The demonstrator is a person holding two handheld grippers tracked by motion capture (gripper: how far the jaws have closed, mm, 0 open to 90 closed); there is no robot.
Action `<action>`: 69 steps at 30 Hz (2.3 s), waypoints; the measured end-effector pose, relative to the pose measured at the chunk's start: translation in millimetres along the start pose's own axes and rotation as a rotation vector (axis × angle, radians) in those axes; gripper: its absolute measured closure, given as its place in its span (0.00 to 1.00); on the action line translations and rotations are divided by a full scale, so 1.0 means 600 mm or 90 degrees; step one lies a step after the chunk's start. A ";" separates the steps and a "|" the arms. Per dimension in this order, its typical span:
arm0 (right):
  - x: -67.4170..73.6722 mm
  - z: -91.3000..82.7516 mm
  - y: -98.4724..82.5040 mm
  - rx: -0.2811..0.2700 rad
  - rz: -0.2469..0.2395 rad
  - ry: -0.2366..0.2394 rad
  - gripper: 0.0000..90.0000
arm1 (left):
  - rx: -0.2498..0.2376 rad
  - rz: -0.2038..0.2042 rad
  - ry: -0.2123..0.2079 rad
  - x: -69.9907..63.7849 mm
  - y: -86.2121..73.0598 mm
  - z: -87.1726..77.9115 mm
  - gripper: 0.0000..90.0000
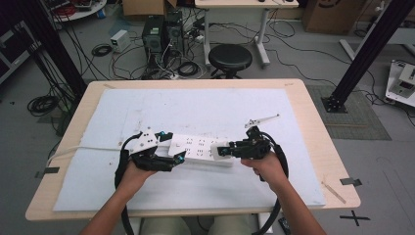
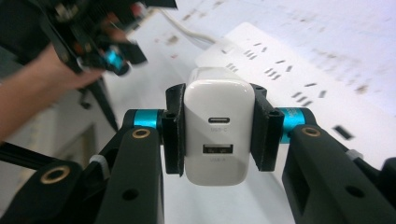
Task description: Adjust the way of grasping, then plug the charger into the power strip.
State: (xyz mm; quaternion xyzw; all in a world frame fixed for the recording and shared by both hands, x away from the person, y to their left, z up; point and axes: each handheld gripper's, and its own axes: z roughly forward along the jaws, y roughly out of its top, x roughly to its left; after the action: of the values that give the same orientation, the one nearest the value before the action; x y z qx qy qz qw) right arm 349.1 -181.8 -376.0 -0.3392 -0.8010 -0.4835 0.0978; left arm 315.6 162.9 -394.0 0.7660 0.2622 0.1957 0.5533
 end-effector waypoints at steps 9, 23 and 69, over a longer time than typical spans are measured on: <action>-0.001 -0.027 -0.014 -0.013 -0.045 -0.067 0.71 | -0.016 -0.036 0.049 0.017 -0.009 -0.019 0.22; -0.022 -0.076 -0.041 -0.041 0.005 -0.095 0.71 | -0.026 -0.050 0.079 0.036 -0.015 -0.058 0.22; 0.000 -0.101 0.014 0.130 -0.218 -0.303 0.71 | -0.033 -0.074 0.101 0.044 -0.041 -0.082 0.22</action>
State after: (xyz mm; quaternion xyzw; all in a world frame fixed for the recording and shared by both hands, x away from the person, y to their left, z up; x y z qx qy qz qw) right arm 344.2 -230.1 -339.2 -0.2918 -0.8912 -0.3168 -0.1420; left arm 302.6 221.9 -402.1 0.7171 0.3443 0.2301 0.5606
